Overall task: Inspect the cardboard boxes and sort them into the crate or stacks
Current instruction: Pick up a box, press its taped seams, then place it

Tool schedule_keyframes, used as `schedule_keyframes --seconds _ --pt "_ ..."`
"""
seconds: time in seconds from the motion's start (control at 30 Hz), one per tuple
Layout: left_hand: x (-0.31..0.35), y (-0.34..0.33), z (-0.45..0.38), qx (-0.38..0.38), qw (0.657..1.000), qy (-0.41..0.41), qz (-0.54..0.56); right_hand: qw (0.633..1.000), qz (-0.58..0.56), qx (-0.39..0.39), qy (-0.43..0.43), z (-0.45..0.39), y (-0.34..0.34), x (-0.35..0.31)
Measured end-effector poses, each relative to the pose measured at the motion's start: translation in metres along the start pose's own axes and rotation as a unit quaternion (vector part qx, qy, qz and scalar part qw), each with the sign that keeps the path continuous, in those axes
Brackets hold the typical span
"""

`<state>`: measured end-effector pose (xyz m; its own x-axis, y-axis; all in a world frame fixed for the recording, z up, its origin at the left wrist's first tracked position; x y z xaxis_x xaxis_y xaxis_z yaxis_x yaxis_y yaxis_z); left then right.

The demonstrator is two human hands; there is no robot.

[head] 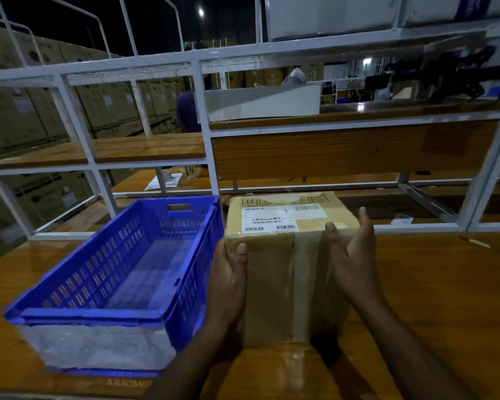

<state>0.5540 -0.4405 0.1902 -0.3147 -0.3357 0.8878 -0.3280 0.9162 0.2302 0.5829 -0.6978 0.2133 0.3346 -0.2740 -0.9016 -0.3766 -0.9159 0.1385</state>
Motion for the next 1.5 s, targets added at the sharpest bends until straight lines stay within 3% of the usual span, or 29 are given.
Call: schedule_keyframes --seconds 0.13,0.23,0.3,0.4,0.53,0.6,0.73,0.8,0.9,0.97,1.07,1.17,1.33,1.5 --pt "0.011 0.0 0.04 0.113 0.99 -0.043 -0.077 0.997 -0.024 0.0 -0.078 -0.032 0.002 0.015" --pt "0.031 -0.005 0.053 0.119 0.987 -0.086 -0.059 0.993 -0.058 0.006 -0.104 -0.05 0.007 0.025" --pt "0.035 0.007 0.041 0.147 0.987 -0.07 0.003 0.991 -0.054 0.051 -0.107 -0.052 0.015 0.024" --pt "0.028 0.033 0.004 0.2 0.98 0.009 0.011 0.992 -0.043 0.106 -0.056 -0.028 0.025 0.009" --pt "0.002 0.012 -0.027 0.028 0.99 0.121 0.063 0.995 -0.098 0.021 -0.027 0.026 0.007 0.006" --pt "0.004 -0.004 -0.018 -0.013 0.99 0.119 0.068 0.993 -0.119 -0.012 -0.015 0.042 0.003 0.009" --pt "0.024 -0.005 0.01 0.06 0.993 0.068 0.075 0.981 -0.171 -0.056 -0.077 0.044 0.009 0.014" --pt "0.029 -0.004 0.016 0.079 0.993 0.047 0.076 0.974 -0.185 -0.011 -0.129 0.035 0.026 0.022" --pt "0.034 -0.012 0.009 0.053 0.995 0.026 0.079 0.983 -0.107 0.089 -0.118 0.022 0.054 0.027" --pt "0.02 -0.007 -0.008 0.086 0.993 0.056 0.066 0.985 -0.101 0.102 -0.094 0.026 0.059 0.026" --pt "-0.018 0.002 -0.043 0.133 0.979 0.146 0.048 0.992 -0.097 0.045 -0.068 0.045 0.046 0.025" --pt "-0.044 -0.009 -0.073 0.084 0.97 0.222 0.052 0.995 -0.079 0.02 -0.056 0.059 0.034 0.037" --pt "-0.034 -0.049 -0.089 -0.058 0.959 0.254 0.113 0.996 -0.017 0.078 -0.03 0.063 0.046 0.045" --pt "-0.015 -0.057 -0.077 -0.039 0.966 0.234 0.101 0.995 0.004 0.094 -0.045 0.051 0.055 0.051"
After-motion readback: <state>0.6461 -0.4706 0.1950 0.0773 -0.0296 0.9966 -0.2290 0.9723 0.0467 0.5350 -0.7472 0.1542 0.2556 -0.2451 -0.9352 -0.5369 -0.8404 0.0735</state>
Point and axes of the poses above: each hand's wrist, its own z-axis away from the middle knuckle, its own y-axis out of the back of the hand, x = y × z, the point moved 8 cm from there along -z, towards the middle knuckle, and after that the axes turned 7 degrees about -z, right-handed, at the moved point
